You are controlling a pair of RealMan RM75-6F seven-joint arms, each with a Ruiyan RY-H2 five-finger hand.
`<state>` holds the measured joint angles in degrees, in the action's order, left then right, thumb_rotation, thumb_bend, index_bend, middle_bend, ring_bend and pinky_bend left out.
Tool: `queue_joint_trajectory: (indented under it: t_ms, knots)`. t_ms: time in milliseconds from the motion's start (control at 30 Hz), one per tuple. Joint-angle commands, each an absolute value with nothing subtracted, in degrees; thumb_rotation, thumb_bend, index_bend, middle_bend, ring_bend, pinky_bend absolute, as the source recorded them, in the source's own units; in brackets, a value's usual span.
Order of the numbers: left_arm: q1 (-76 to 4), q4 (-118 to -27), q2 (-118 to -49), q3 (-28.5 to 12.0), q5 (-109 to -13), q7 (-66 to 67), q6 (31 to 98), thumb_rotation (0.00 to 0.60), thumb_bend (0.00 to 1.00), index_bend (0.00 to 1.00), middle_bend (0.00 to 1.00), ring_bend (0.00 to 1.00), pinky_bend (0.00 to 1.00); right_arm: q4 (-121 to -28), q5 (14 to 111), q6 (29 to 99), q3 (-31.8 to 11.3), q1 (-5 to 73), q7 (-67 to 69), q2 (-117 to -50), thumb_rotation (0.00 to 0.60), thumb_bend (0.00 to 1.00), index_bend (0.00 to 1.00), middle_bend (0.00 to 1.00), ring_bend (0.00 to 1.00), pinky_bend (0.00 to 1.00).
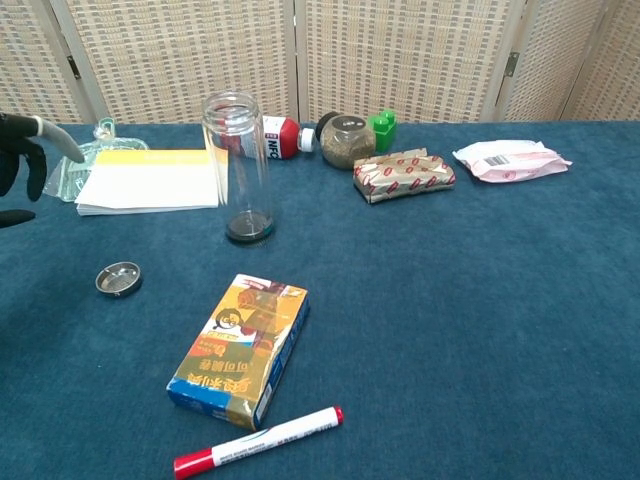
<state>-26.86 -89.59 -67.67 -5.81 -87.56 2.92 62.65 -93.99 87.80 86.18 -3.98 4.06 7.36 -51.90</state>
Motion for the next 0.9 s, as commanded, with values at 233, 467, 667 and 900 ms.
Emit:
queue_joint_trajectory:
  t_ms: [233,467,667,900]
  knots:
    - [-30.61,-79.02,-73.78,-3.11,-92.05,0.02,60.83,0.600,0.32,0.45,0.89,0.88,1.00,-93.55,87.79,85.79,-3.81,4.11,7.72,-52.10,0.600,0.29,0.02,0.13,0.08,0.23]
    - [-32.91,-74.58,-76.68,-1.71,-93.39,-2.00,59.01,0.600,0.32,0.45,0.89,0.88,1.00,-93.47,87.67,85.38,-3.71,4.19,7.65,-52.15,0.600,0.29,0.02,0.13,0.08,0.23]
    - [-34.49,-71.07,-79.40,-0.77,-94.38,-3.59,58.46,0.600,0.32,0.44,0.89,0.88,1.00,-93.52,87.46,85.30,-3.61,4.04,7.61,-52.03,0.600,0.29,0.02,0.13,0.08,0.23]
    - [-36.04,-66.98,-82.62,0.30,-95.27,-4.37,57.89,0.600,0.32,0.44,0.90,0.89,1.00,-93.42,87.33,85.21,-3.53,3.95,7.63,-52.07,0.600,0.29,0.02,0.13,0.08,0.23]
